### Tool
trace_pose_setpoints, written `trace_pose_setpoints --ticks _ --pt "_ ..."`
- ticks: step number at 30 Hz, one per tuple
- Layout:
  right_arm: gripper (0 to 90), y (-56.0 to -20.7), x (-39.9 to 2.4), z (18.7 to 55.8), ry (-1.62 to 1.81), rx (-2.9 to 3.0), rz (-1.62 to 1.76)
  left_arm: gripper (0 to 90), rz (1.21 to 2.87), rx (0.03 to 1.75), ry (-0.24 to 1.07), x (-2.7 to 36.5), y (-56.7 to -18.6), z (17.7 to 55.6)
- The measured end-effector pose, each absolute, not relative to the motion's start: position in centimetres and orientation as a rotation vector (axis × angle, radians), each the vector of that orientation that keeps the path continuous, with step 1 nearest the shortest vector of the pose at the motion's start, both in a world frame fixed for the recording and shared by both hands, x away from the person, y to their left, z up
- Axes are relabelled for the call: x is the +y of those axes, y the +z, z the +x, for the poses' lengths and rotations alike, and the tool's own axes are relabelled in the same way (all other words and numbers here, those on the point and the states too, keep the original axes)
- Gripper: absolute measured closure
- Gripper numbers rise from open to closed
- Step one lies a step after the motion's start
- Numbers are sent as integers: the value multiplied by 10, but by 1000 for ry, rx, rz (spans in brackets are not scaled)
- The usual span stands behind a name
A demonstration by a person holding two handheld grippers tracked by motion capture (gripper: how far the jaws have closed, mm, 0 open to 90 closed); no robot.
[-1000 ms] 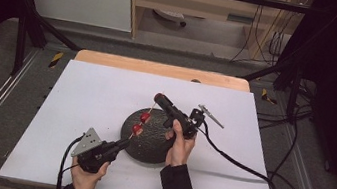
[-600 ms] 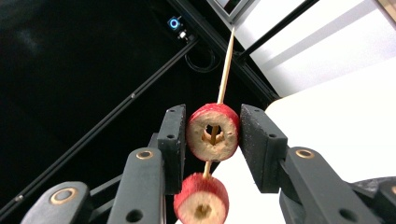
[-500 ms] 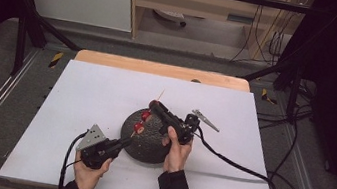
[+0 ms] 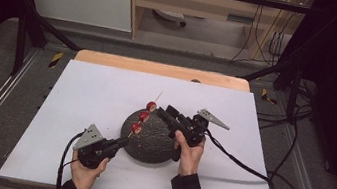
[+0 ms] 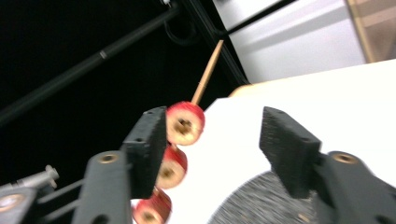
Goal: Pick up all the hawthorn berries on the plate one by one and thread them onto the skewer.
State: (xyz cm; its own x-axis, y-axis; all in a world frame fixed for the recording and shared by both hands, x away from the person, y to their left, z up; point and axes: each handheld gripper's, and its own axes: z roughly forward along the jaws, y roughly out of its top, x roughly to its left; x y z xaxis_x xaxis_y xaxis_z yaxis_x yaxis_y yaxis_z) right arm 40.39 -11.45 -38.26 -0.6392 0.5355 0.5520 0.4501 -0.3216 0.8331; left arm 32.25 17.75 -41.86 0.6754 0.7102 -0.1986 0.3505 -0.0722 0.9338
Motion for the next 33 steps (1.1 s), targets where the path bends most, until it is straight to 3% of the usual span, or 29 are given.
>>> trace_pose_setpoints --ticks 4,13,21,33 --pt "262 -388 -133 402 2024 1896 1269 884 1696 878 359 180 -421 324" --pt "81 -411 -170 395 1745 2091 1242 883 1723 899 351 190 -423 327" --pt "10 -434 -196 385 1480 2237 1208 882 1788 912 338 191 -424 329" --pt "6 -450 -222 371 1249 2343 1185 882 1936 920 333 187 -411 348"
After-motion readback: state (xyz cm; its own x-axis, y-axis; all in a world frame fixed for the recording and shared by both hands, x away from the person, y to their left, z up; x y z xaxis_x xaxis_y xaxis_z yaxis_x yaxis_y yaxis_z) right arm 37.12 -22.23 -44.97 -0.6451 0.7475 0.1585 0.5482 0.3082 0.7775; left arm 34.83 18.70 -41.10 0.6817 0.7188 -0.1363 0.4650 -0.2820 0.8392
